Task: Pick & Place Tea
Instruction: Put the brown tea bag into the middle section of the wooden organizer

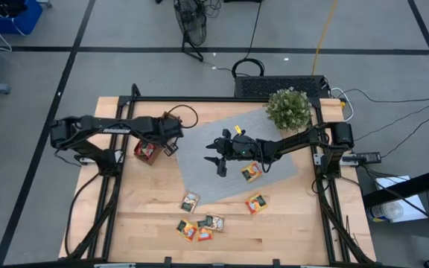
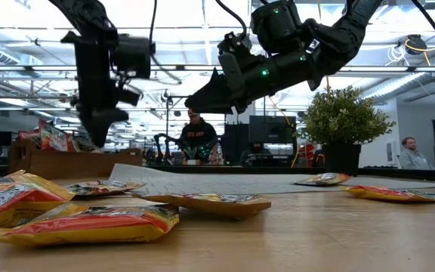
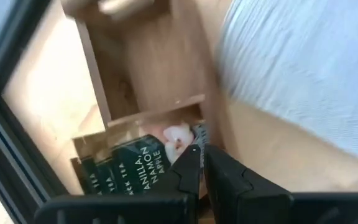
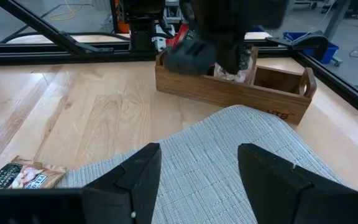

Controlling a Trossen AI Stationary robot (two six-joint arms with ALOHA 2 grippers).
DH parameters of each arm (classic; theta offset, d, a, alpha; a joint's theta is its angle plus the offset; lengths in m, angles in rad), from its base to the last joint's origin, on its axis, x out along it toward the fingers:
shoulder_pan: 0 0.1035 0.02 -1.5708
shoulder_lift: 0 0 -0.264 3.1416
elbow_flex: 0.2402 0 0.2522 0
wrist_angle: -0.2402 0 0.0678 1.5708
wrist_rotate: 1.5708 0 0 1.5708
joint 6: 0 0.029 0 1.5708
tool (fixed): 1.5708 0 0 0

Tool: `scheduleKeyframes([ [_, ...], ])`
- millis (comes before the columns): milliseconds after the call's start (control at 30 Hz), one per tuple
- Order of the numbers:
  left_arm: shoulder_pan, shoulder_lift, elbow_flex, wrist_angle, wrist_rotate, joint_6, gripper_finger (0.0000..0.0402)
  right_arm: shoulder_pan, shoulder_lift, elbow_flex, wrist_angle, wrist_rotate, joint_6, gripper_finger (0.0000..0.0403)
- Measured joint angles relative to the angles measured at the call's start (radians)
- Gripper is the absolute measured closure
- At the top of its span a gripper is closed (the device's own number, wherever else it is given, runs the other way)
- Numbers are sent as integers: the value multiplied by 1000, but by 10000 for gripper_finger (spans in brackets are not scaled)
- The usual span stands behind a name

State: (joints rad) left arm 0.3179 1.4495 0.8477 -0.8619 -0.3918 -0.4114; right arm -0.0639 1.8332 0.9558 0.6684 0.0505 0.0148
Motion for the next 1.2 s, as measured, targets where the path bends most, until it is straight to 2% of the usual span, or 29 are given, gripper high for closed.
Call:
scheduleKeyframes([
  [200, -64, -112, 13, 95, -2, 49, 371, 4, 0, 0, -9, -10, 0, 206],
  [400, -179, -245, 1, 316, 2, 165, 371, 41, 0, 0, -24, -170, -18, 206],
  [500, -240, -300, -40, 456, 55, 262, 371, 82, -1, 0, -61, -247, -58, 206],
  [600, -285, -349, -84, 584, 154, 332, 371, 151, -2, 1, -161, -258, -146, 206],
  [700, -316, -388, -122, 684, 230, 354, 371, 249, -2, 1, -274, -189, -253, 206],
  [800, -334, -415, -150, 758, 262, 347, 371, 356, -2, 0, -359, -97, -307, 206],
  [1000, -342, -422, -159, 791, 234, 280, 371, 539, -2, 1, -367, 112, -325, 206],
  [1200, -342, -422, -159, 809, 234, 201, 371, 640, -1, 1, -353, 257, -310, 206],
])
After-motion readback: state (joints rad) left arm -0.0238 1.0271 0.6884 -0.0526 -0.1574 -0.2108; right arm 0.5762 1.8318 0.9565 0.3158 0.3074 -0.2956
